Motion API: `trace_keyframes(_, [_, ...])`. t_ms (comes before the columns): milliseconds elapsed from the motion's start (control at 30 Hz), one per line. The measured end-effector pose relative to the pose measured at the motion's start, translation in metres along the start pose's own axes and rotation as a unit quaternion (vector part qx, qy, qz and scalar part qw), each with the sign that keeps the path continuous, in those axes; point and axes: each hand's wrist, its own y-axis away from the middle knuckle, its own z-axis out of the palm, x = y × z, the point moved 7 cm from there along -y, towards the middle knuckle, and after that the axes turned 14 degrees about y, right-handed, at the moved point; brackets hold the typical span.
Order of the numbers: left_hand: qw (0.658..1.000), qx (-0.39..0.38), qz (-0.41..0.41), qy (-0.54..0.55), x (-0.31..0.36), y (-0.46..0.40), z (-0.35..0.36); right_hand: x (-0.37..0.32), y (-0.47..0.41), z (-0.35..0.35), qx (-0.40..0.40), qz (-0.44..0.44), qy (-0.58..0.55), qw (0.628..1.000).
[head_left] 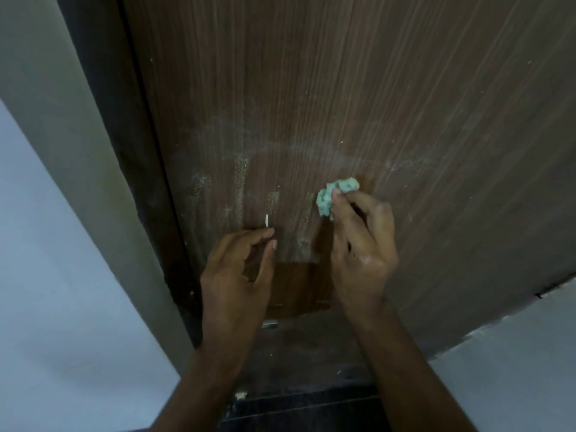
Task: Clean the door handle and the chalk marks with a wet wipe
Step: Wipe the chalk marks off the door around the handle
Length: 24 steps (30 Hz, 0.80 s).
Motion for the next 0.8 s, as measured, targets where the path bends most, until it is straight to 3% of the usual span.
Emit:
trace_keyframes(67, [1.0,0.002,0.001,0.001,0.0,0.003,0.0,-0.004,-0.004,0.005,0.009,-0.019,-0.004,1.0])
trace_keyframes(200, [1.0,0.003,0.006,-0.004,-0.002,0.007,-0.003,-0.002,0.045,0.03,-0.144,-0.04,-0.03,0.988])
trace_keyframes(267, [1.0,0.002,0.004,-0.007,-0.005,0.009,-0.004,-0.005,0.086,0.032,-0.185,-0.099,-0.016,0.978])
trace_keyframes(333, [1.0,0.0,-0.008,-0.002,-0.008,0.013,-0.006,0.003,0.113,0.031,-0.224,-0.077,-0.03,0.971])
trace_keyframes(533, [0.999,-0.011,-0.034,-0.001,-0.014,0.02,-0.007,0.028,0.096,0.019,-0.109,0.036,-0.007,0.993])
trace_keyframes(700, [1.0,0.004,-0.028,-0.008,-0.01,0.019,-0.011,0.003,0.117,0.028,-0.202,-0.049,-0.027,0.978])
trace_keyframes(800, [0.999,0.008,-0.029,-0.019,-0.011,0.018,-0.015,-0.005,0.074,0.021,-0.14,-0.057,-0.047,0.987])
